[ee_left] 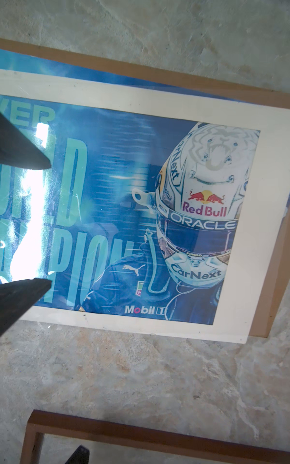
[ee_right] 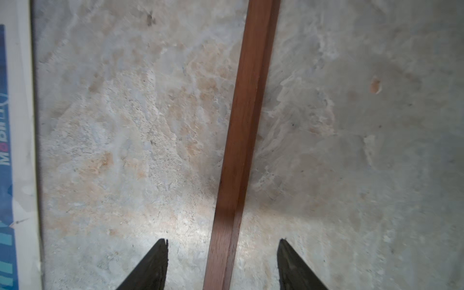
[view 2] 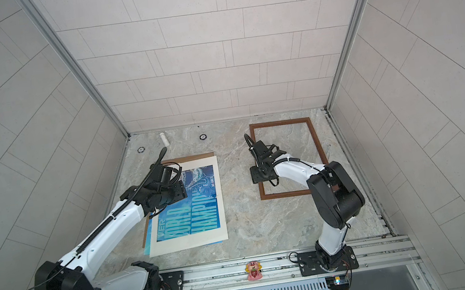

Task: Put the photo into the frame
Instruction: 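Move the left gripper over the poster while the right gripper reaches the frame edge, then grip the brown frame side with the right gripper and drag it toward the poster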

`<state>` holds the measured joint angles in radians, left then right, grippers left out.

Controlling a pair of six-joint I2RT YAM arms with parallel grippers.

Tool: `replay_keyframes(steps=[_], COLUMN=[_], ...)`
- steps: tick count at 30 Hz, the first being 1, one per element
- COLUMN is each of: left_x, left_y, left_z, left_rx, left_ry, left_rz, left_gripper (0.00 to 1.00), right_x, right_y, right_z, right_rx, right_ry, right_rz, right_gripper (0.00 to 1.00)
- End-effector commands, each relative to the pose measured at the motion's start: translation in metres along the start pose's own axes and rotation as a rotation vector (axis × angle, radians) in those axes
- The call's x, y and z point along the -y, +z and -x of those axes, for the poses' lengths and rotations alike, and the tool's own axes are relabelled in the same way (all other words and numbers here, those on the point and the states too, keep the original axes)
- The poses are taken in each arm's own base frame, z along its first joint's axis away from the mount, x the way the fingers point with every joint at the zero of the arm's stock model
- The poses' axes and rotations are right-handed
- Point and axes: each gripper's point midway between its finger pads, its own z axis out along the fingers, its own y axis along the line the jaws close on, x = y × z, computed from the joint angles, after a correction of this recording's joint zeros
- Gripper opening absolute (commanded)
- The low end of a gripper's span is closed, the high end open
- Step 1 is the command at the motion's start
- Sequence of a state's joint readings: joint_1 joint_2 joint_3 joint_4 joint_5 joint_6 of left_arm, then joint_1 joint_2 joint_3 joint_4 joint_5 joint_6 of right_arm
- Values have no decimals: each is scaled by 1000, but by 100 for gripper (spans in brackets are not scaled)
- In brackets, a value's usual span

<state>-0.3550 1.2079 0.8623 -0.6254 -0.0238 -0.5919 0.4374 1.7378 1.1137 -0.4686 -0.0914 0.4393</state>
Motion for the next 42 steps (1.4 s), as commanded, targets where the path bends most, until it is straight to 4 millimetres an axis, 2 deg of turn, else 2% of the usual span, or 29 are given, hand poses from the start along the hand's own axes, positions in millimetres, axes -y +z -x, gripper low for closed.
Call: replay_keyframes(steps=[1, 5, 8, 13, 14, 17, 19, 23, 25, 32, 38, 42], left_x=[2, 5, 6, 6, 6, 5, 5, 6, 6, 6, 7, 8], left_y=[-3, -4, -4, -6, -7, -8, -10, -15, -17, -23, -26, -28], left_z=[-2, -1, 0, -2, -2, -2, -1, 2, 3, -1, -10, -15], left_rx=[5, 11, 16, 15, 15, 21, 25, 45, 55, 73, 79, 81], left_ry=[3, 8, 7, 3, 3, 3, 1, -1, -3, 10, 2, 12], left_rz=[-24, -41, -44, -51, -55, -54, -53, -64, -68, -96, -135, -145], left_gripper=[74, 74, 74, 73, 73, 73, 73, 73, 73, 73, 73, 73], right_x=[3, 9, 7, 10, 12, 10, 8, 8, 6, -19, -48, -73], right_y=[5, 18, 27, 41, 45, 52, 53, 44, 39, 24, -9, -24], right_z=[-9, -11, -13, -21, -24, -32, -35, -37, -40, -69, -94, -121], right_rx=[-62, -104, -133, -181, -195, -227, -244, -250, -254, -331, -316, -307], right_ry=[-1, -15, -24, -10, 3, 35, 36, 40, 62, 227, 282, 323], right_rz=[-31, -75, -71, -63, -56, -13, -1, 2, 15, 147, 181, 199], right_gripper=[64, 64, 58, 54, 52, 33, 30, 21, 13, 8, 6, 6])
